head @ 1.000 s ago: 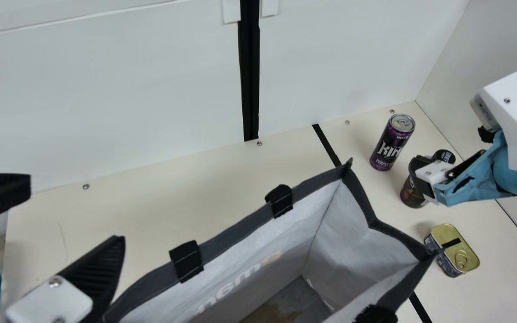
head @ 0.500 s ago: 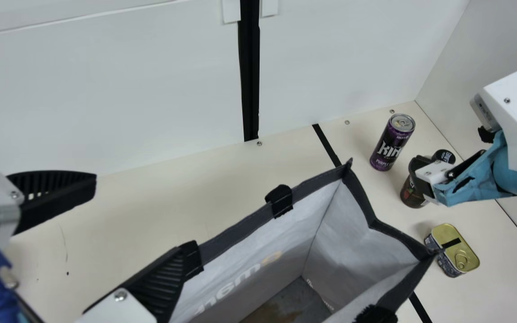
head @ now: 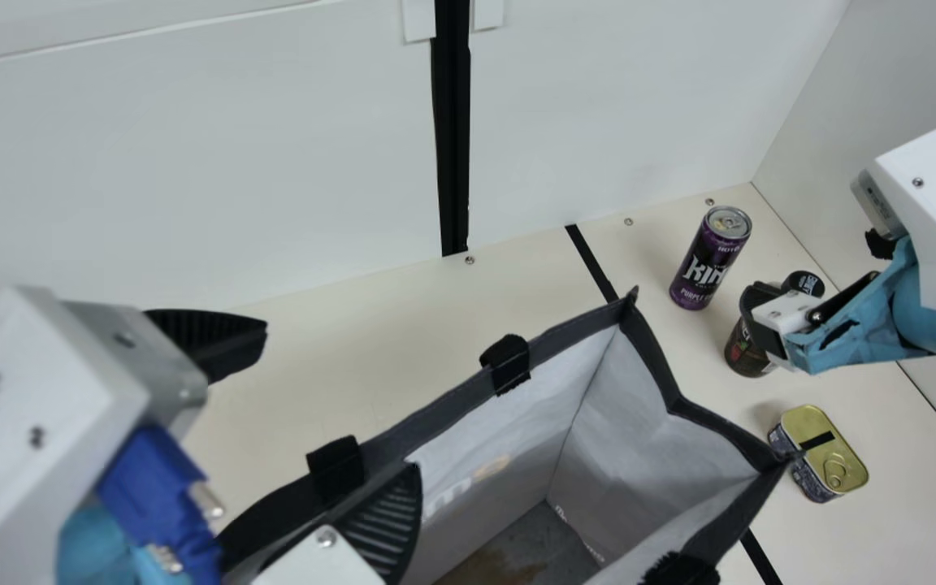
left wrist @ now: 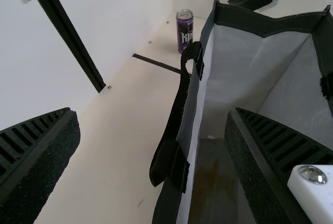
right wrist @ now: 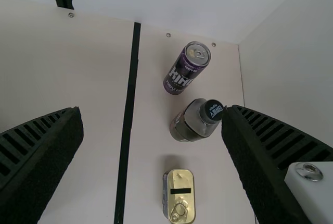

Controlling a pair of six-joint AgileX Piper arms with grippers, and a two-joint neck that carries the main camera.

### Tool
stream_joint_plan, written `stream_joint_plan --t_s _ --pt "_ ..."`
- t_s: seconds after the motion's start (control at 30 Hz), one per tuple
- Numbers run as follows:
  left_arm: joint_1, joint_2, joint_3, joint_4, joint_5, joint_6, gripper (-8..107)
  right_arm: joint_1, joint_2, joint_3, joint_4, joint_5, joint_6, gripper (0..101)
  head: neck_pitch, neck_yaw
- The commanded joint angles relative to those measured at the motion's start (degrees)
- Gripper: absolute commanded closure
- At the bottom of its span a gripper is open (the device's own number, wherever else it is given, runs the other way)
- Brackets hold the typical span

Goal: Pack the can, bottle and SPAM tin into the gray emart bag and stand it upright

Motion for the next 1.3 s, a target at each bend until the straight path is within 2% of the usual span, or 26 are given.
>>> stream_joint_plan --t_s 0.0,0.53,1.1,1.27 --pt "-0.3 0.5 -0.1 0.4 0.0 -0.3 9 0.0 0.0 0.0 0.0 0.0 0.0 6 -1.3 -0.1" --pt "-2.6 5.6 -0.8 3.0 0.0 -2.2 9 0.0 0.0 0.0 0.0 0.0 0.0 6 -1.3 -0.1" --pt "-3.1 9.3 0.6 2.4 0.0 -4.0 9 0.0 0.0 0.0 0.0 0.0 0.0 6 -1.3 -0.1" --pt "-3.3 9.7 1.2 2.2 0.0 -4.5 42 0.0 0.0 0.0 0.0 0.0 0.0 6 -1.3 -0.1"
